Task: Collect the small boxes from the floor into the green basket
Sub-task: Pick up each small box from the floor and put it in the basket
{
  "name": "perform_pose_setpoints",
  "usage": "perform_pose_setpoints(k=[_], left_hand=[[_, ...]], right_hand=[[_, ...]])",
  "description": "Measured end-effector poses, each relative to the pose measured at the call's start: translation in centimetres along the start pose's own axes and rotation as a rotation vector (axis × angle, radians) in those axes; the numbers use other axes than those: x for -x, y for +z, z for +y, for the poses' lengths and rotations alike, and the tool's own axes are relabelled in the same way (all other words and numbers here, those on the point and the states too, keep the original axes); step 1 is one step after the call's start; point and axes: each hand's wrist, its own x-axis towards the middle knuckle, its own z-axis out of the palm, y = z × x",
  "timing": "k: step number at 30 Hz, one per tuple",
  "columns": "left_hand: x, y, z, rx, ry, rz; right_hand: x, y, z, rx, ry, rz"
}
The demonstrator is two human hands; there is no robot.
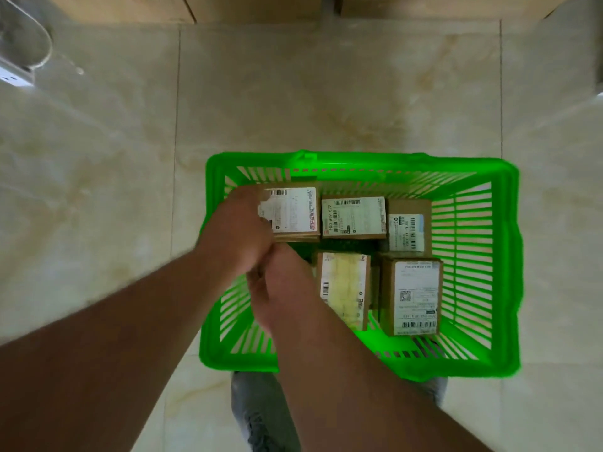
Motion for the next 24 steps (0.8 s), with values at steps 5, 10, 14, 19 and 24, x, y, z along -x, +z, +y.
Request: perform_pose_setpoints(k=[5, 10, 14, 19, 24], left_hand=[[7.5, 3.9, -2.1, 0.351, -0.255, -0.048], [10.4, 7.7, -1.5, 0.473, -0.426, -0.213], [9.7, 8.8, -0.1, 0.458, -0.441, -0.223], [8.4, 9.8, 1.7, 0.447, -0.336, -0.289], [8.5, 9.6, 2.4, 0.397, -0.307, -0.295]], right_hand=[[5.2, -6.5, 0.1, 0.346, 0.001, 0.080], [7.4, -13.7, -2.8, 0.698, -0.094, 0.294], [5.1, -15.4, -2.6, 0.847, -0.011, 0.268], [2.0, -15.2, -0.7, 0.843, 0.120, 0.292], [2.6, -15.0, -0.6, 0.720, 0.116, 0.266]])
